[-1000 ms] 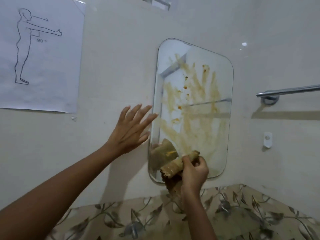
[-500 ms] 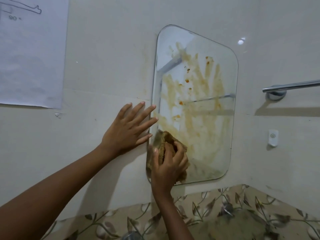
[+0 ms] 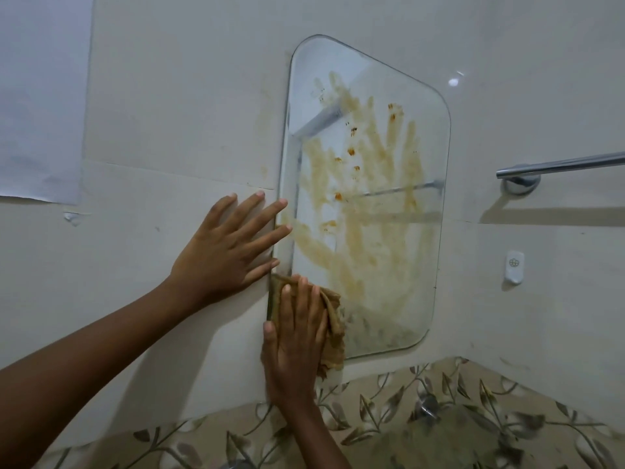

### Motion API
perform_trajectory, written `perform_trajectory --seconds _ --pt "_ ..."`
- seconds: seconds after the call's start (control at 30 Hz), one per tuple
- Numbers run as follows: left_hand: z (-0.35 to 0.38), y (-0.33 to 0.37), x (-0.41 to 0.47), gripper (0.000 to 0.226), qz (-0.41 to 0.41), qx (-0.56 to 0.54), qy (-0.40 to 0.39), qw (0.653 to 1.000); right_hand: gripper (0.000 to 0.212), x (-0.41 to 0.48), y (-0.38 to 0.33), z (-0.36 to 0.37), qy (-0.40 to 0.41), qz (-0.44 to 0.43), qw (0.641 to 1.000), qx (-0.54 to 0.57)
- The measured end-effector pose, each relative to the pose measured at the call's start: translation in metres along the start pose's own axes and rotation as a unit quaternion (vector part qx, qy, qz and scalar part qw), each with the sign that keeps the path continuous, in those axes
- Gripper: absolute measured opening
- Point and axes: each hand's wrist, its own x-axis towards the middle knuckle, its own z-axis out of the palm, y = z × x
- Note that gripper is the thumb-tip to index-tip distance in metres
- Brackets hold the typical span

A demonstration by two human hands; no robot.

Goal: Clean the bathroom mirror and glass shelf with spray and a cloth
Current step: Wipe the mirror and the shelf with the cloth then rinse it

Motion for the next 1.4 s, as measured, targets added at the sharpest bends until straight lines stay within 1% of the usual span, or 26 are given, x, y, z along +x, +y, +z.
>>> perform_trajectory --seconds 0.07,0.13,0.27,0.3,0.4,0.43,0.47,0.53,0.6,0.67,0.8,0.9,1.0,1.1,1.27,1.4 --pt "0.000 0.001 0.000 0.056 -0.001 0.000 -0.005 1.000 0.054 -0.007 0.021 0.000 0.001 0.022 1.000 0.000" --pt "-0.002 0.000 0.000 0.056 -0.002 0.003 -0.007 1.000 0.054 -0.009 0.043 -0.002 0.007 0.064 0.998 0.008" --pt "-0.004 0.001 0.000 0.056 -0.004 0.003 -0.014 1.000 0.055 0.000 0.095 -0.006 0.049 0.194 0.979 0.041" --pt "-0.005 0.001 0.000 0.056 -0.004 0.003 -0.016 1.000 0.058 0.005 0.108 -0.009 0.058 0.228 0.971 0.046" --pt "-0.005 0.000 0.000 0.055 -0.005 0.003 -0.021 1.000 0.079 0.027 0.143 -0.022 0.102 0.306 0.944 0.073" --pt "-0.005 0.001 0.000 0.055 -0.005 0.003 -0.022 1.000 0.083 0.037 0.153 -0.026 0.116 0.334 0.932 0.084" --pt "-0.005 0.001 0.001 0.055 -0.004 0.004 -0.022 1.000 0.081 0.049 0.162 -0.031 0.125 0.359 0.920 0.094" --pt "-0.005 0.001 0.001 0.055 -0.003 0.004 -0.023 1.000 0.071 0.072 0.171 -0.039 0.135 0.395 0.902 0.112" --pt "-0.006 0.001 0.001 0.055 -0.001 0.002 -0.027 1.000 0.070 0.091 0.170 -0.044 0.142 0.407 0.894 0.125" --pt "-0.007 0.001 0.002 0.055 -0.003 0.000 -0.030 1.000 0.071 0.105 0.161 -0.047 0.141 0.395 0.899 0.128" --pt "-0.010 0.000 0.002 0.056 -0.003 -0.008 -0.043 0.999 0.068 0.120 0.127 -0.045 0.128 0.340 0.923 0.129" --pt "-0.012 0.000 0.001 0.058 -0.007 -0.021 -0.054 0.998 0.074 0.124 0.086 -0.037 0.121 0.275 0.948 0.110" --pt "-0.013 0.001 0.001 0.068 -0.019 -0.028 -0.068 0.997 0.072 0.129 0.041 -0.031 0.100 0.199 0.970 0.100" --pt "-0.014 0.002 0.000 0.078 -0.035 -0.039 -0.071 0.996 0.069 0.132 0.006 -0.029 0.072 0.124 0.984 0.105" --pt "-0.015 0.001 0.001 0.085 -0.035 -0.064 -0.081 0.994 0.063 0.124 -0.015 -0.032 0.035 0.017 0.992 0.117" --pt "-0.017 0.001 0.001 0.089 -0.024 -0.079 -0.075 0.994 0.054 0.107 -0.011 -0.035 -0.029 -0.066 0.992 0.103"
